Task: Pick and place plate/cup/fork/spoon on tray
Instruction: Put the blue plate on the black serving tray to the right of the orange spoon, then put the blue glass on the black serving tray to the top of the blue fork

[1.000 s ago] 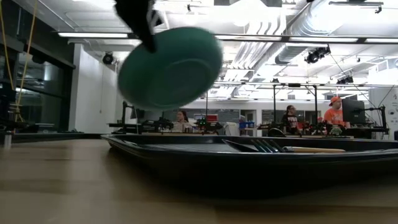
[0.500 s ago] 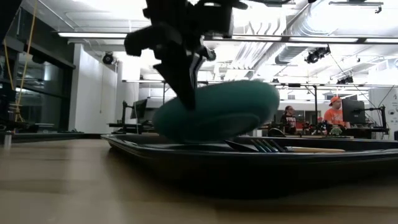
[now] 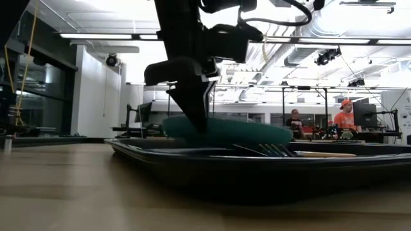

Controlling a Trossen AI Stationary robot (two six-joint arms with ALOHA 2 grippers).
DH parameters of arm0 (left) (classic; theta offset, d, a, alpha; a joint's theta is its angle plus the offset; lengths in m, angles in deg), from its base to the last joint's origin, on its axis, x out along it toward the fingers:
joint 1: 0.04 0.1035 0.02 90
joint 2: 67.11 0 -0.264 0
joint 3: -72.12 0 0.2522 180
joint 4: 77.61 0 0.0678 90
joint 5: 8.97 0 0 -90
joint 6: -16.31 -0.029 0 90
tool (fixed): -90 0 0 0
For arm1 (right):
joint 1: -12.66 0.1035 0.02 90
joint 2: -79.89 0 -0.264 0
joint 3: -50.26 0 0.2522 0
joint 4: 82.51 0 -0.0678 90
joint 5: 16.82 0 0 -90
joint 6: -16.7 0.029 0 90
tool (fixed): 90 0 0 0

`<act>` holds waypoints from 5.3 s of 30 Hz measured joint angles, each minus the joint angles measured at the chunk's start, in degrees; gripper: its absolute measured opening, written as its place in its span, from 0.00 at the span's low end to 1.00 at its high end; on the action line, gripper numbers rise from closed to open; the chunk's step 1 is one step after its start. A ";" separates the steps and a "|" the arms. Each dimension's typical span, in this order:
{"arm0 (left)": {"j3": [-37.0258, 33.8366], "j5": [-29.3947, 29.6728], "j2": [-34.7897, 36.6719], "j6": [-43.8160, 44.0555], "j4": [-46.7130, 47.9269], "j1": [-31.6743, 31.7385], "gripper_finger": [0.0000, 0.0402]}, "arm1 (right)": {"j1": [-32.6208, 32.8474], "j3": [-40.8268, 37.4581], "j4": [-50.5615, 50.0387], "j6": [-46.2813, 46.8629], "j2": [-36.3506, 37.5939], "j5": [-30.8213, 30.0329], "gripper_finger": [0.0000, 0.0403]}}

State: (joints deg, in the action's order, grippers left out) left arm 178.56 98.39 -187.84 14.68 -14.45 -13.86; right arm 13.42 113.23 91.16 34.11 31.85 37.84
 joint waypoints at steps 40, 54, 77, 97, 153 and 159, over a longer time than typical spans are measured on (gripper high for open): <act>-32.18 -1.49 57.26 19.56 -49.42 3.04 0.52 | 0.06 0.00 -7.30 4.89 -0.08 26.75 0.54; -48.13 4.78 68.04 22.51 -67.21 2.92 0.52 | 22.13 16.24 -51.57 33.57 -4.77 38.24 0.54; -48.09 4.72 66.79 21.00 -67.29 2.92 0.52 | 57.03 14.69 -69.09 72.46 -26.83 42.70 0.54; -48.09 4.69 66.79 20.95 -67.29 2.92 0.52 | 58.84 14.67 -69.45 74.14 -42.98 44.54 0.54; -45.32 5.81 74.74 15.22 -64.65 3.10 0.52 | 17.38 41.79 -56.40 12.91 -44.92 15.58 0.00; -45.33 7.39 74.59 14.99 -63.94 3.10 0.52 | 14.53 41.79 -56.81 11.54 -51.09 27.31 0.00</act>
State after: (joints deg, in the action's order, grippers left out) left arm 133.23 105.78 -113.25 29.67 -78.39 -10.76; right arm 27.95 155.02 34.36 45.65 -19.25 65.15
